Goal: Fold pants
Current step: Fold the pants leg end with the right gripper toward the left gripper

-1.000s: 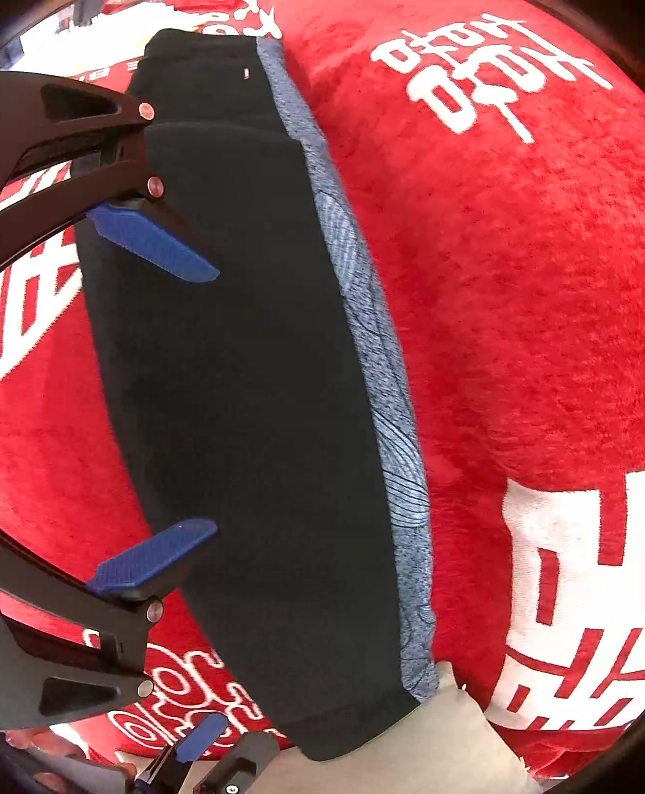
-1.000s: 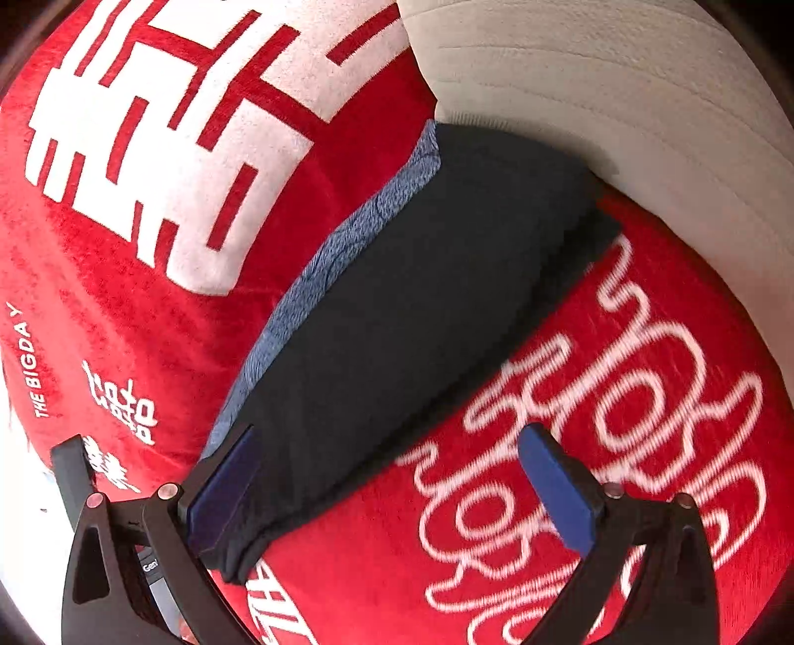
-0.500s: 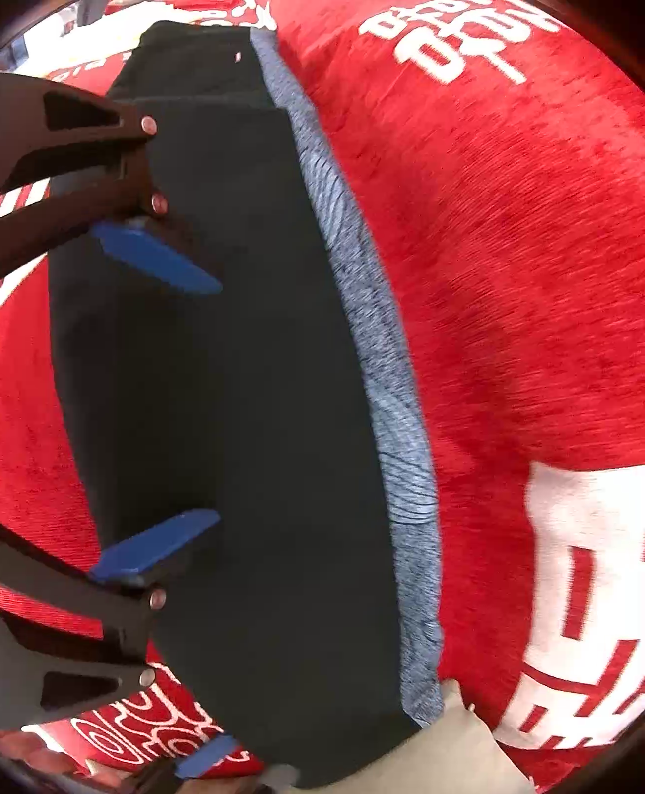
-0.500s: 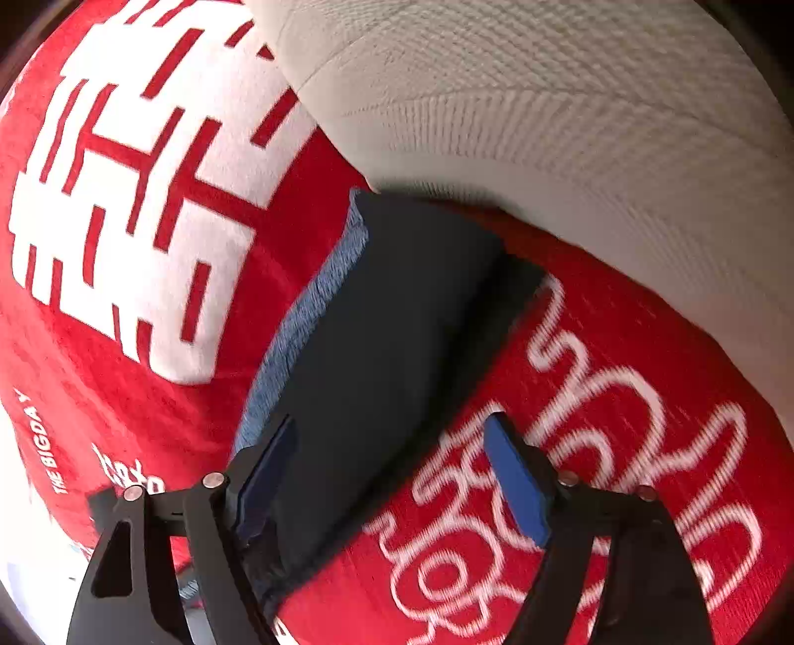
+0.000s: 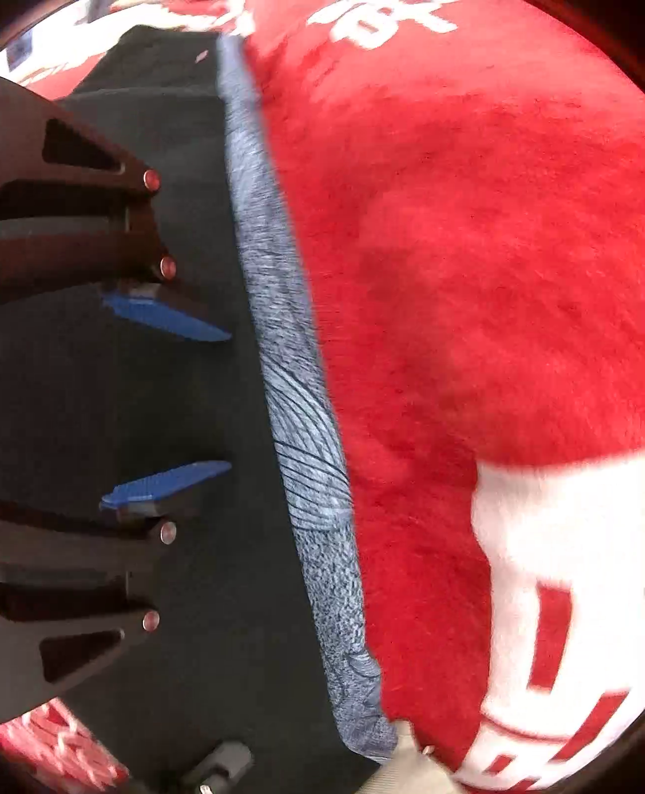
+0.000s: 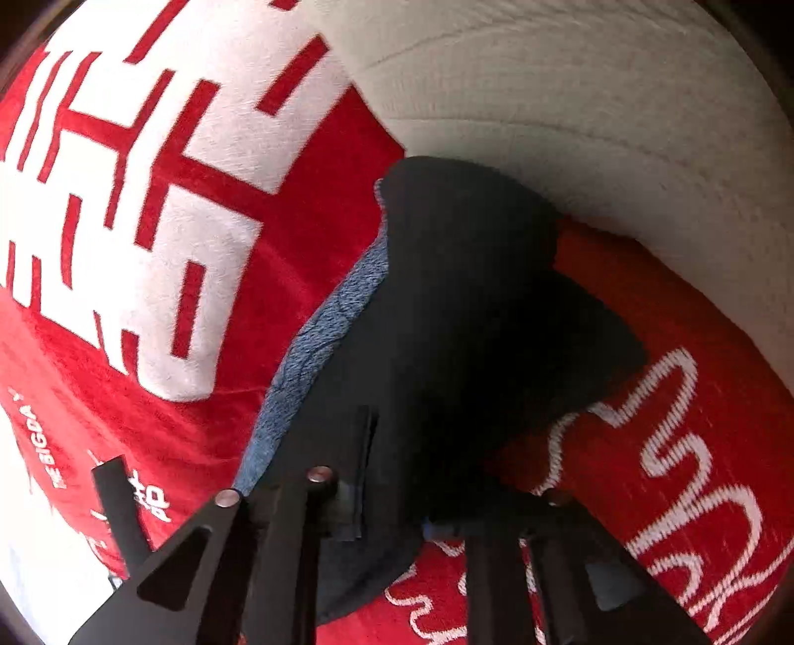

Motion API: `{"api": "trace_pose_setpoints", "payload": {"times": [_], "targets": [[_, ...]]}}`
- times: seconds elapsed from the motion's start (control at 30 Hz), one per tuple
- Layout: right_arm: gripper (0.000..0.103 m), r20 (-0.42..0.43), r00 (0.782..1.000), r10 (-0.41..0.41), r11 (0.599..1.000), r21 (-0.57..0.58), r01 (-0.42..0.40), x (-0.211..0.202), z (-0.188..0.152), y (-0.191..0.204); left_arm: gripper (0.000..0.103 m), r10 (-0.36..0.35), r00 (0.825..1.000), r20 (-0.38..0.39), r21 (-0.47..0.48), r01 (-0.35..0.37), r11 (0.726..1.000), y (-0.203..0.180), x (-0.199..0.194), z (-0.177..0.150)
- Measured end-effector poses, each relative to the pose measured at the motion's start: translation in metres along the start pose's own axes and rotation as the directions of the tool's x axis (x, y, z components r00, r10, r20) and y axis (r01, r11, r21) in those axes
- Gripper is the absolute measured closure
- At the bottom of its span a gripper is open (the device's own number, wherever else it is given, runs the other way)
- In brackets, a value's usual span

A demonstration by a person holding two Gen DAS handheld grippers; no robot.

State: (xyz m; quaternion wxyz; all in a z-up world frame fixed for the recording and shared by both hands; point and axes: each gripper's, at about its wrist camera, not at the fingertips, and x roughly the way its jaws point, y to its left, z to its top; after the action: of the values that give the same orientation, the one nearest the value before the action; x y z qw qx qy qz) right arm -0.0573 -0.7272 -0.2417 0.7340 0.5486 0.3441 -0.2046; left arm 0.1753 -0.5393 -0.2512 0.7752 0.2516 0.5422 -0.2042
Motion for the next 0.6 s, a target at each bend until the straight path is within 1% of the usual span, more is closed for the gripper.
{"api": "trace_pose_setpoints", "payload": {"times": [0.03,0.07,0.1,0.13,0.17,0.23,0.27,0.3,0.33,0.37,0.4,0.43,0.47,0.5,0.53,0.6], "targets": [[0.089,0.000,1.000,0.009,1.000,-0.014,-0.009,-0.002,0.000,0.003,0.054,0.007,1.000,0.013,0.019,-0.008,1.000,-0.003,-0.002,-0.001],[0.090,0.001,1.000,0.019,0.999,-0.027,-0.019,-0.005,0.000,0.007,0.060,-0.007,1.000,0.010,0.024,0.006,1.000,-0.004,-0.004,-0.001],[0.090,0.003,1.000,0.027,0.999,-0.047,-0.027,-0.008,-0.001,0.014,0.063,-0.022,1.000,0.002,0.011,0.022,1.000,-0.002,-0.008,-0.002],[0.090,0.004,0.999,0.033,0.998,-0.059,-0.033,-0.012,-0.001,0.019,0.063,-0.041,0.999,-0.008,-0.017,0.041,0.999,0.004,-0.011,0.000],[0.090,0.006,0.999,0.040,0.997,-0.072,-0.039,-0.015,-0.002,0.024,0.063,-0.044,0.999,-0.002,-0.050,0.044,0.998,0.015,-0.017,0.004],[0.090,0.007,0.999,0.051,0.993,-0.109,-0.050,-0.024,-0.005,0.038,0.063,-0.034,0.999,0.041,-0.112,0.039,0.993,0.032,-0.026,0.012],[0.090,0.006,0.998,0.058,0.991,-0.125,-0.057,-0.027,-0.007,0.044,0.063,-0.047,0.998,0.042,-0.129,0.052,0.990,0.037,-0.025,0.015],[0.090,0.005,0.998,0.068,0.987,-0.144,-0.066,-0.032,-0.010,0.050,0.063,-0.067,0.998,0.021,-0.139,0.069,0.988,0.039,-0.019,0.021],[0.090,0.005,0.997,0.077,0.983,-0.166,-0.075,-0.036,-0.013,0.058,0.063,-0.074,0.997,-0.001,-0.133,0.073,0.988,0.038,-0.011,0.023],[0.090,0.005,0.997,0.082,0.980,-0.183,-0.080,-0.039,-0.016,0.063,0.063,-0.081,0.996,-0.040,-0.105,0.077,0.991,0.031,0.003,0.023],[0.090,0.000,0.996,0.091,0.976,-0.201,-0.089,-0.041,-0.019,0.070,0.063,-0.048,0.998,-0.034,-0.062,0.045,0.997,0.021,0.010,0.019],[0.090,-0.011,0.995,0.096,0.974,-0.206,-0.096,-0.040,-0.022,0.073,0.063,-0.015,1.000,0.004,-0.028,0.015,1.000,0.015,0.007,0.018],[0.090,-0.011,0.996,0.093,0.973,-0.213,-0.093,-0.039,-0.024,0.077,0.063,0.011,1.000,0.008,0.016,-0.011,1.000,0.009,0.002,0.016],[0.090,-0.003,0.996,0.087,0.972,-0.217,-0.085,-0.041,-0.026,0.080,0.063,-0.004,1.000,0.011,0.013,0.004,1.000,0.010,-0.004,0.013],[0.090,-0.003,0.996,0.094,0.974,-0.205,-0.093,-0.041,-0.026,0.081,0.063,-0.058,0.998,0.014,-0.028,0.059,0.998,0.019,-0.015,0.007],[0.090,-0.006,0.995,0.096,0.978,-0.188,-0.095,-0.042,-0.026,0.082,0.063,-0.094,0.995,0.017,-0.095,0.095,0.991,0.039,-0.033,-0.009]]}}
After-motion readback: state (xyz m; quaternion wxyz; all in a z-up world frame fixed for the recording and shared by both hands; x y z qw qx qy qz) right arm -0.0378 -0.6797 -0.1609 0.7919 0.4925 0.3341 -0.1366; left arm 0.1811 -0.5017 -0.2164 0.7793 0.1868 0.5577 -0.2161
